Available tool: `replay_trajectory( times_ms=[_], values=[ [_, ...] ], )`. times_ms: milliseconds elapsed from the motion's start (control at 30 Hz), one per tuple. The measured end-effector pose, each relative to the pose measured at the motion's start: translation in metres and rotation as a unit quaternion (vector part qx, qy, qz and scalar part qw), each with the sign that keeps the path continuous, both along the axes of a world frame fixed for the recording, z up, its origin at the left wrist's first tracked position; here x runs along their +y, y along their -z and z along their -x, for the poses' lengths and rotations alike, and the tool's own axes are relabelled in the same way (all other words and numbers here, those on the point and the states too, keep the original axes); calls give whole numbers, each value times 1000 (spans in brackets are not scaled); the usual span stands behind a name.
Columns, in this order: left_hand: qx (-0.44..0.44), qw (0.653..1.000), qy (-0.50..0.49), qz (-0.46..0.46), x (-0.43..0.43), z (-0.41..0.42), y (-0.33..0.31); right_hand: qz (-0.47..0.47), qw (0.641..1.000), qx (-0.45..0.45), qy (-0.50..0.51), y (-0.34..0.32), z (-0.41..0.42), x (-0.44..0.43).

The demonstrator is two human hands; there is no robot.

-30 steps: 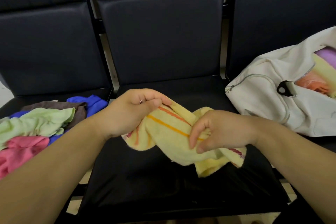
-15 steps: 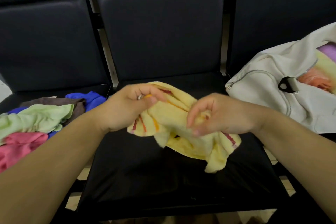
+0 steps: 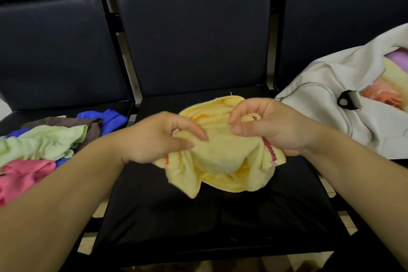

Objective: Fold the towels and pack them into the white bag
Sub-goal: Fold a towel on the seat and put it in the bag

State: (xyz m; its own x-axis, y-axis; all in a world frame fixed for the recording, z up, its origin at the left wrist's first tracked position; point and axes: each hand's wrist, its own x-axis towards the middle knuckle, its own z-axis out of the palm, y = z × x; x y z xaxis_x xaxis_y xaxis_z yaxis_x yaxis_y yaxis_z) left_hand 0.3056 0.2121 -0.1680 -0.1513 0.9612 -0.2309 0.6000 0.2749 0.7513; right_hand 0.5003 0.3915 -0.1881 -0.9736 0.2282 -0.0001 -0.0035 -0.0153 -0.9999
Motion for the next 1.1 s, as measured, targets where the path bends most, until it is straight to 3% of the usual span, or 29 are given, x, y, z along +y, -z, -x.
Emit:
replay_trajectory(
  times_ms=[100,167,233,300,367,467,533,600,667,733,800,867,967,1100],
  values=[
    [-82,987,-106,-93,0,6,0,-118,989,-49,-70,-6,-3,1],
    [-98,980,-111,-135,1,8,0,-298,940,-136,-95,-3,0,0],
    [-81,983,-84,-143,1,2,-2,-396,893,-195,-86,-2,4,-1],
    [-66,991,-36,-108,0,-2,-4,-392,900,-181,-50,-6,3,2],
    [-15,999,27,-24,-2,1,-2,-336,931,-145,-9,-9,0,9],
    [71,992,78,66,-1,2,2,-102,991,-91,12,-8,-3,12],
    [88,992,68,66,1,1,4,22,997,-64,29,-4,0,5],
    [76,996,27,36,4,0,3,71,996,-30,54,-1,4,-2],
    [69,997,-27,-22,4,5,5,36,998,-16,45,-3,5,-5],
    [33,992,-91,-80,3,11,7,-104,993,-53,-24,-6,2,-5],
    [-24,984,-127,-120,3,14,7,-287,943,-131,-104,-7,0,-7],
    [-55,986,-96,-127,4,10,3,-386,897,-183,-113,-7,2,-8],
    [-11,997,-10,-82,2,4,-2,-422,891,-168,-22,-6,5,2],
    [105,993,43,42,2,7,3,-310,944,-100,46,-8,1,11]
  ],
)
